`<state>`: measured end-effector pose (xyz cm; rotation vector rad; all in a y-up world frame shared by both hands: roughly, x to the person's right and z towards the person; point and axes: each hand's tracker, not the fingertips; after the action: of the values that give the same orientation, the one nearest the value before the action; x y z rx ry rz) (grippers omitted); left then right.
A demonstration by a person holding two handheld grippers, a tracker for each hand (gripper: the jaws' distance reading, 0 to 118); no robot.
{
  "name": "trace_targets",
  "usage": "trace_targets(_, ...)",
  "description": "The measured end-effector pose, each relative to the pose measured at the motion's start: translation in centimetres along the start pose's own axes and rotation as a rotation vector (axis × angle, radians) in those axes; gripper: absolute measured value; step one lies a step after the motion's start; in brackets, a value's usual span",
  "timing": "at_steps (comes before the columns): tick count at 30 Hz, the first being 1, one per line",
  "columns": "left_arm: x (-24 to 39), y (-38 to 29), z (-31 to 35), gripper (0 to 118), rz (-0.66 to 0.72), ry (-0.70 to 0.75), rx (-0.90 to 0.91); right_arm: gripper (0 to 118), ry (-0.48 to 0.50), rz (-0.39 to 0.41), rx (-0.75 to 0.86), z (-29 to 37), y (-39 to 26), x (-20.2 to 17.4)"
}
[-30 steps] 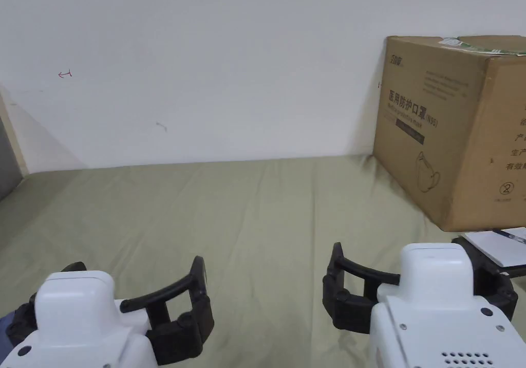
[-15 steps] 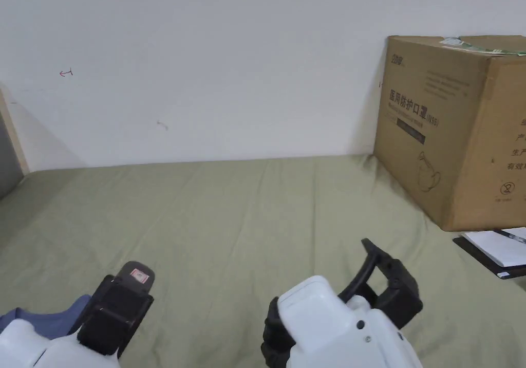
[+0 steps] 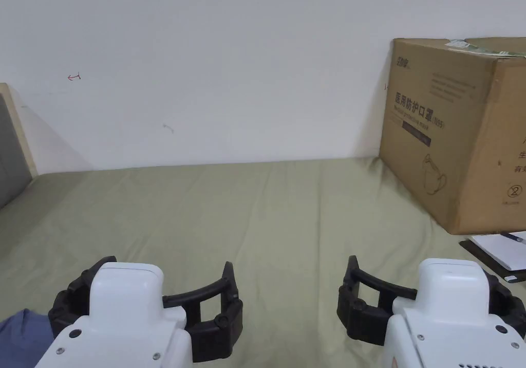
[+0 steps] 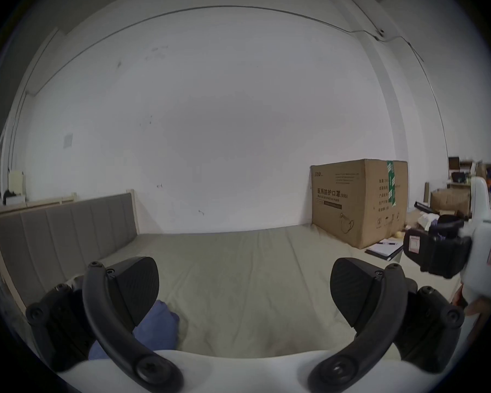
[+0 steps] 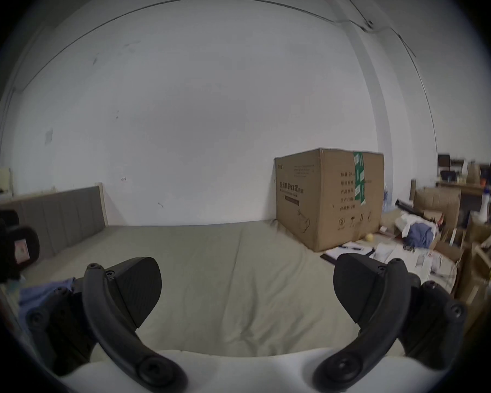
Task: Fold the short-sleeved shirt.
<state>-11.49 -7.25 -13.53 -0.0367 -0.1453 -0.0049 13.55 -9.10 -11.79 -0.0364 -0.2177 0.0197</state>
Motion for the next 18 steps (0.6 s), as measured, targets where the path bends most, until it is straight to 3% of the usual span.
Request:
trace_targets(5,-0.7,0.7,-0.1,118,0.058,-0.008,-0.014,118,0.018,0.002,0.025,0.6,1.1,-0.4)
trace_targets(7,-0.9,0.8,0.1,112,0.076,-0.024,-0.009,114,0.02,0.013,0.022,1.0,1.5,-0.7)
trace_targets(8,-0.9,0.7,0.1,99,0.082,-0.024,-0.004,106,0.019,0.016,0.02,1.1,1.7,-0.8)
trace_targets(10,-0.7,0.6,0.0,24,0.071,0.01,-0.001,50,0.016,0.018,0.037,1.3,1.7,-1.0)
trace_targets(11,-0.5,0.5,-0.2,4,0.054,0.031,-0.004,27,-0.001,0.021,0.041,1.2,1.8,-1.2)
trace_targets(12,-0.3,0.4,-0.3,2,0.037,0.051,-0.011,16,-0.02,0.022,0.041,1.2,1.8,-1.3)
trace_targets(14,-0.5,0.4,-0.2,0,0.035,0.031,-0.015,11,-0.013,0.022,0.041,1.2,1.7,-1.0)
trace_targets(15,-0.7,0.3,-0.1,0,0.04,0.015,-0.019,0,0.0,0.027,0.035,1.2,1.7,-1.0)
trace_targets(18,-0.9,0.5,0.0,0,0.072,0.007,-0.005,0,-0.032,0.051,0.038,1.0,1.3,-1.1)
